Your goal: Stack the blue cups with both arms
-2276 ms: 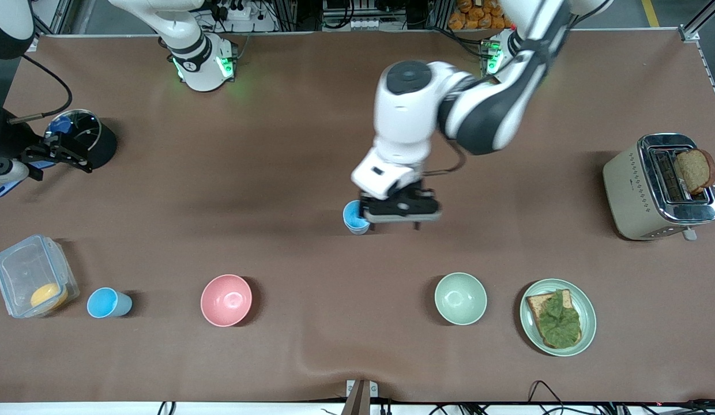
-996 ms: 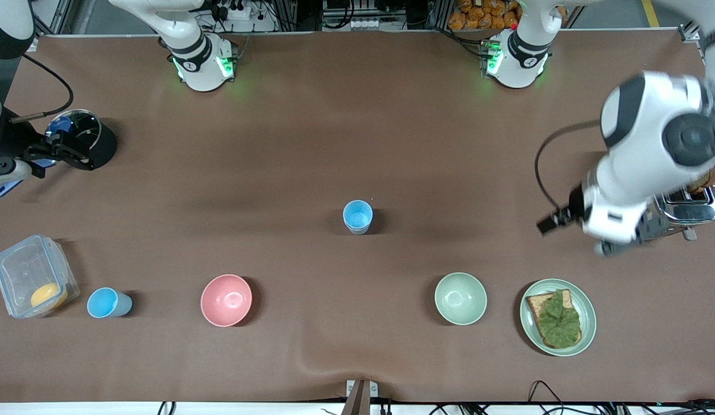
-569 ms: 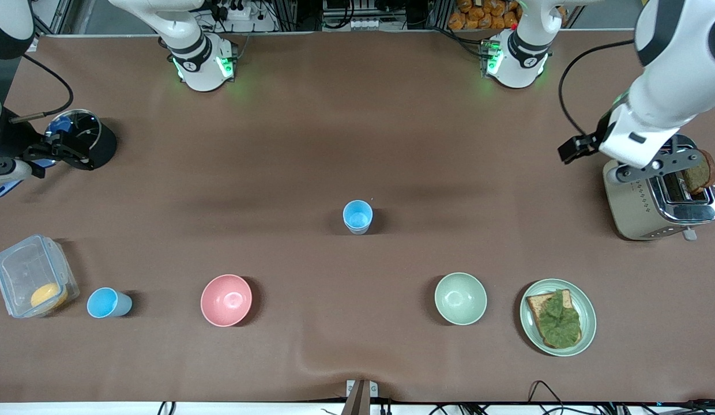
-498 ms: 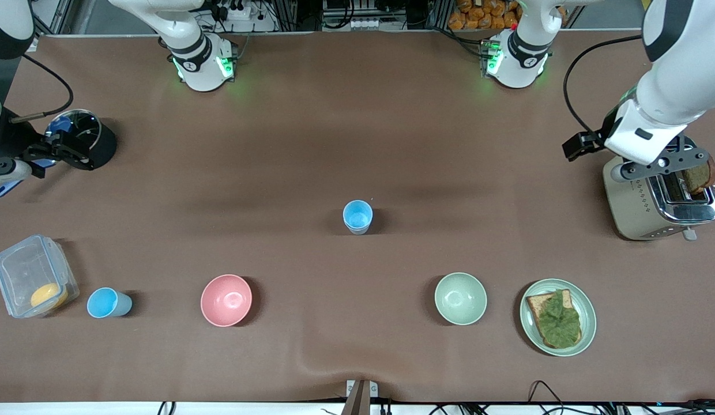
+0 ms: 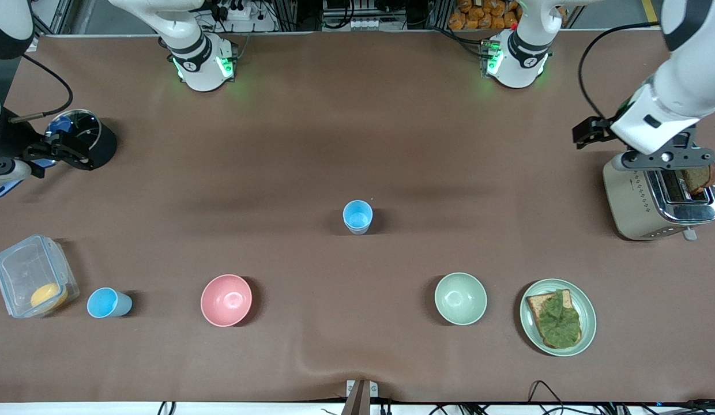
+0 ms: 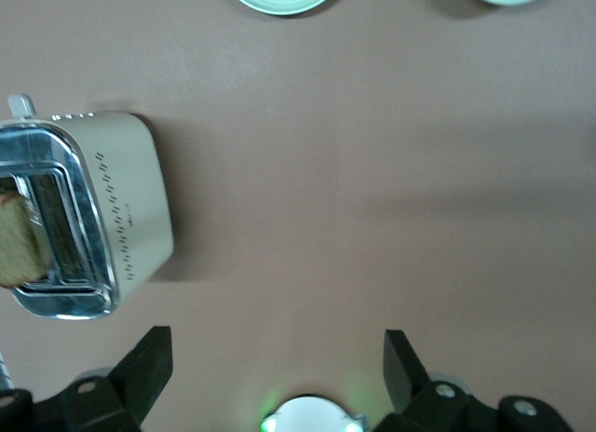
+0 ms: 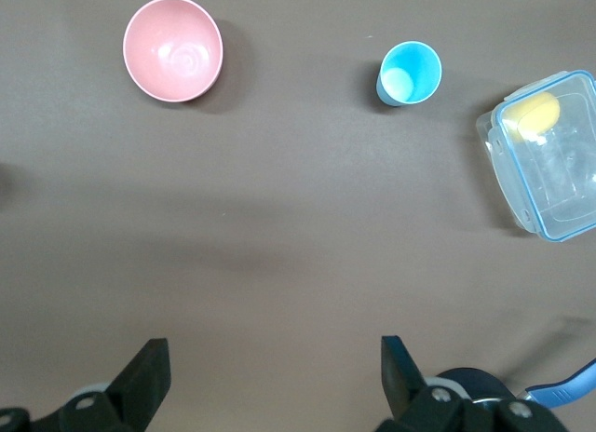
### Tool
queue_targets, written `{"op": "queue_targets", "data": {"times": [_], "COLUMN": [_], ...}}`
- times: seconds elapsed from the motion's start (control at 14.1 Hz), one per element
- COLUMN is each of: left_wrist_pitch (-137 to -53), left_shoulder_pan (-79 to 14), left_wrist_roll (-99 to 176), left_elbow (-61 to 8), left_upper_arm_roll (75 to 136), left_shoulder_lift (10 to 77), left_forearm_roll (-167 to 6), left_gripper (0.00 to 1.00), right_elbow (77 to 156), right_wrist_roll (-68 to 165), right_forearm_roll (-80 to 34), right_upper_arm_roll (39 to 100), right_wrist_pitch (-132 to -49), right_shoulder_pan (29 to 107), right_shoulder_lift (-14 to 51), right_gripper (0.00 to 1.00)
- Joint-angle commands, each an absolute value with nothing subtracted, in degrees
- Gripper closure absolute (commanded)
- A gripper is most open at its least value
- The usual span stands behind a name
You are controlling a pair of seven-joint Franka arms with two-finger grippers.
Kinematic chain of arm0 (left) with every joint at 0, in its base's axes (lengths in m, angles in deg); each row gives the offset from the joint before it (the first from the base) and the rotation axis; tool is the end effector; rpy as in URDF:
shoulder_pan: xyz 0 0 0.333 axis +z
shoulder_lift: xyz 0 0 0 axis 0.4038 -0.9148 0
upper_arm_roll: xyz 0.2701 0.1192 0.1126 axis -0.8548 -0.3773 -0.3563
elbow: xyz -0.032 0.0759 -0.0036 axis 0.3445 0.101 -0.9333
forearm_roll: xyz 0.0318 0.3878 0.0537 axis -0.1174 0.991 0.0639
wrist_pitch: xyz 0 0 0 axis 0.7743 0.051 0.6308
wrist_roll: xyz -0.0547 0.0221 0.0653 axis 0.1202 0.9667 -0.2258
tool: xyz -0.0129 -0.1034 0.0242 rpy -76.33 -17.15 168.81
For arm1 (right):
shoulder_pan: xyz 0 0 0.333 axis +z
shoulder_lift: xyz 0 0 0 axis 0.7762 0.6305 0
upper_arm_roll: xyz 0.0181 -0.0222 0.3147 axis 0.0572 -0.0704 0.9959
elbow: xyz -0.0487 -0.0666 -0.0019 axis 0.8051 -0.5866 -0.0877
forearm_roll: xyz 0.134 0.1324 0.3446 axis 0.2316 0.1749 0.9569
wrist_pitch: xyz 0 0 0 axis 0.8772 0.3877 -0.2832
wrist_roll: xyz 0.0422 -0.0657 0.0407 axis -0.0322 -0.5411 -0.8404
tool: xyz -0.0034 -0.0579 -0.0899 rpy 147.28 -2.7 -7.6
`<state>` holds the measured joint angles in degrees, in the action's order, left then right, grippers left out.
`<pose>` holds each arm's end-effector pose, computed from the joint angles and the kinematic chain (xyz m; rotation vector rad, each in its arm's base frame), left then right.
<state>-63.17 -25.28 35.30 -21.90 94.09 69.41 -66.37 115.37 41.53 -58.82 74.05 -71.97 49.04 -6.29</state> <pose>0.5351 -0.0672 0.5827 -3.0225 0.1298 0.2382 0.5552 -0.0280 0.5801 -3.1161 -0.2404 -0.0073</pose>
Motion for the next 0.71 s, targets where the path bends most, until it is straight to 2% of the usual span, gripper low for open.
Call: {"op": "queue_targets", "data": {"times": [0.0,0.21,0.5,0.64], "left_wrist_pitch": [-61.24,-60.89,-59.57,-58.52], "left_shoulder_pan": [-25.57,-26.18,-30.84,-30.94], "left_wrist_roll": [25.38,24.38,24.82,24.65], "left_elbow": [-19.71,-18.82,-16.46,-15.74], "left_upper_arm_roll": [90.06,88.82,80.05,79.41], "left_shoulder_lift": [70.88,70.88,71.24,71.06], "left_forearm_roll": [-67.48,-67.92,-71.44,-70.65], "left_gripper": [0.00,0.00,0.00,0.00], "right_elbow": [114.05,114.05,114.05,114.05], "right_wrist_roll": [40.94,40.94,40.94,40.94], "right_forearm_roll": [-59.68,-59.68,-59.68,-59.68], "right_upper_arm_roll": [74.87,74.87,74.87,74.87], "right_wrist_pitch": [-70.97,-70.97,-70.97,-70.97], "right_shoulder_pan": [47.84,47.84,47.84,47.84], "right_shoulder_lift": [-5.73,-5.73,-5.73,-5.73], "right_gripper": [0.00,0.00,0.00,0.00]}}
